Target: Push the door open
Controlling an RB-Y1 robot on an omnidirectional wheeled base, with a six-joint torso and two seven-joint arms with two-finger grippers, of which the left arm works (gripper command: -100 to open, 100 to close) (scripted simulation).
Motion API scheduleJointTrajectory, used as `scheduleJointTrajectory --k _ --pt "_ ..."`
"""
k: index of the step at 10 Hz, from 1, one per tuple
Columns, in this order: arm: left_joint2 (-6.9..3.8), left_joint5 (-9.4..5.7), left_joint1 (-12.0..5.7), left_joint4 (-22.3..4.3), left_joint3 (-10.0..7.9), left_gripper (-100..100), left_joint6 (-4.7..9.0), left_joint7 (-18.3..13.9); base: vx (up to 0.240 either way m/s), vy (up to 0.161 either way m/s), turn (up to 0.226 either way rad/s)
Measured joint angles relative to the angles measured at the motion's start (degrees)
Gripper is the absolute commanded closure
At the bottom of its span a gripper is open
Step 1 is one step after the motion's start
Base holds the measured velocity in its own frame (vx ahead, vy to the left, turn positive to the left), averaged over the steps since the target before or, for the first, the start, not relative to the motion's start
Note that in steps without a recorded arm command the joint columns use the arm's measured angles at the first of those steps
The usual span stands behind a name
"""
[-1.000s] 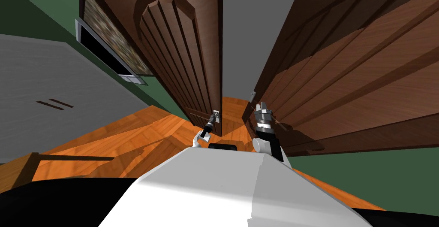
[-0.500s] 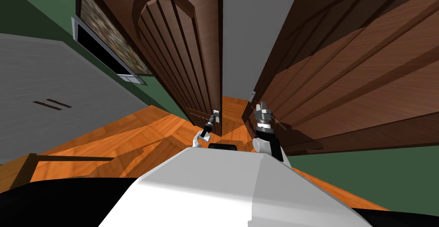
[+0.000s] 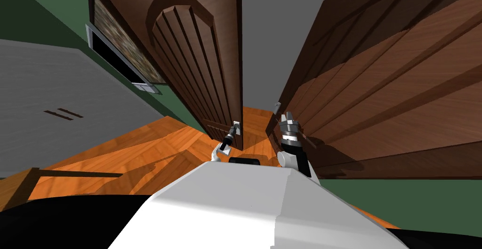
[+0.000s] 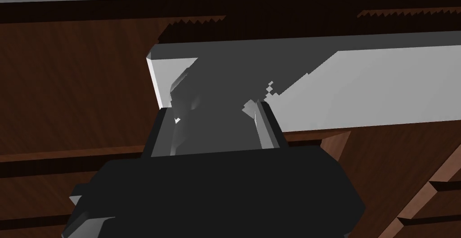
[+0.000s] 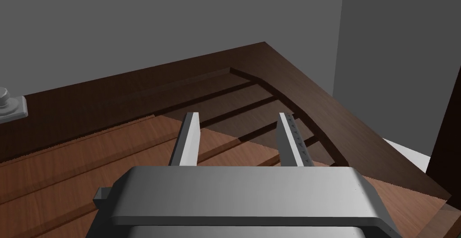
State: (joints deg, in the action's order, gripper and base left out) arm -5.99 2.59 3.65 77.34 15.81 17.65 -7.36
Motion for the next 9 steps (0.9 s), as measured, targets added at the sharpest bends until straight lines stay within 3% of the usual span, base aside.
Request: scheduleJointTrajectory --k 8,9 --pt "0.72 -0.32 -2.02 -2.3 -4.21 100 0.46 1.5 0.135 -0.095 0.057" --pt "0.99 -0.29 -2.06 -1.9 -4.65 100 -0.07 1.8 0.099 -0.073 0.045"
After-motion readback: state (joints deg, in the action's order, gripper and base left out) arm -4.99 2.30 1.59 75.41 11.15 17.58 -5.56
